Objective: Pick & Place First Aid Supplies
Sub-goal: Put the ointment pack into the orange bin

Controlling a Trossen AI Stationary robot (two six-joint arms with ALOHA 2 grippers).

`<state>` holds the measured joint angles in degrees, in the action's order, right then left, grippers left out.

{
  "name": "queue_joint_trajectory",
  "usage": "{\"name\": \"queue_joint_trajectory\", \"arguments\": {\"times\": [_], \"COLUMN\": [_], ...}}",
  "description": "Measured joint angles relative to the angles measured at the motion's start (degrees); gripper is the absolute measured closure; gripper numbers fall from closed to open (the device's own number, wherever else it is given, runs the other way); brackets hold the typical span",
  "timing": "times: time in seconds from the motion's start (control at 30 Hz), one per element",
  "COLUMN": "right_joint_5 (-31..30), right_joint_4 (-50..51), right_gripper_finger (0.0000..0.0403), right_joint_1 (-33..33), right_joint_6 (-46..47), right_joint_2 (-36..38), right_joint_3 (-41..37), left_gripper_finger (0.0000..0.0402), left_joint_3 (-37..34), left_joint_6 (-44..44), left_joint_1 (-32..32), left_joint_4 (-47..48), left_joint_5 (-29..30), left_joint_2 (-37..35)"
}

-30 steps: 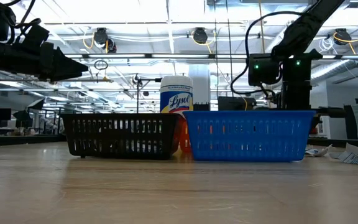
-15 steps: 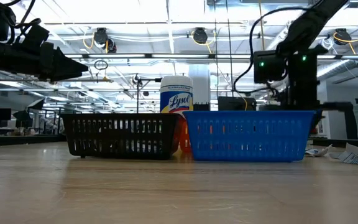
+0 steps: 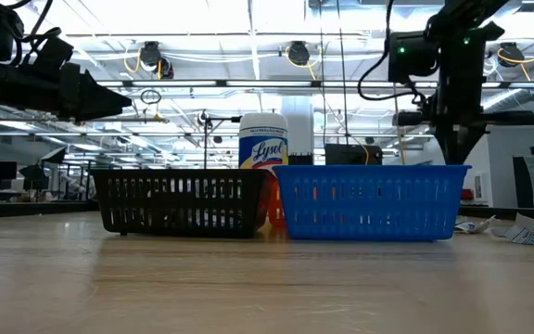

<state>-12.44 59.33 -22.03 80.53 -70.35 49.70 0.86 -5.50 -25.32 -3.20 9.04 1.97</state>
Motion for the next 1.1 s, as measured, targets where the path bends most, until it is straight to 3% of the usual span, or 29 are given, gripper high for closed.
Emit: {"name": "queue_joint_trajectory", "arguments": {"times": [0.23, 0.87, 1.1], "right_joint_5": [0.32, 0.69, 0.47], "right_joint_4": [1.47, 0.2, -1.09], "right_gripper_finger": [0.0402, 0.0403, 0.0403], "right_joint_1": [1.47, 14.88, 17.35], "right_joint_6": [0.02, -8.76, -10.76], "right_joint_2": [-3.35, -30.41, -34.94], "right_joint_3": [4.86, 40.07, 45.98], "left_gripper_finger": [0.0009, 0.0009, 0.0009], "left_joint_3": [0.0, 0.0, 0.0], "left_joint_6": [0.0, 0.0, 0.0], "left_joint_1": [0.0, 0.0, 0.0], "left_joint_4": [0.02, 0.0, 0.0], "left_joint_5": [0.0, 0.0, 0.0], "left_joint_2": [-0.02, -0.01, -0.01]}}
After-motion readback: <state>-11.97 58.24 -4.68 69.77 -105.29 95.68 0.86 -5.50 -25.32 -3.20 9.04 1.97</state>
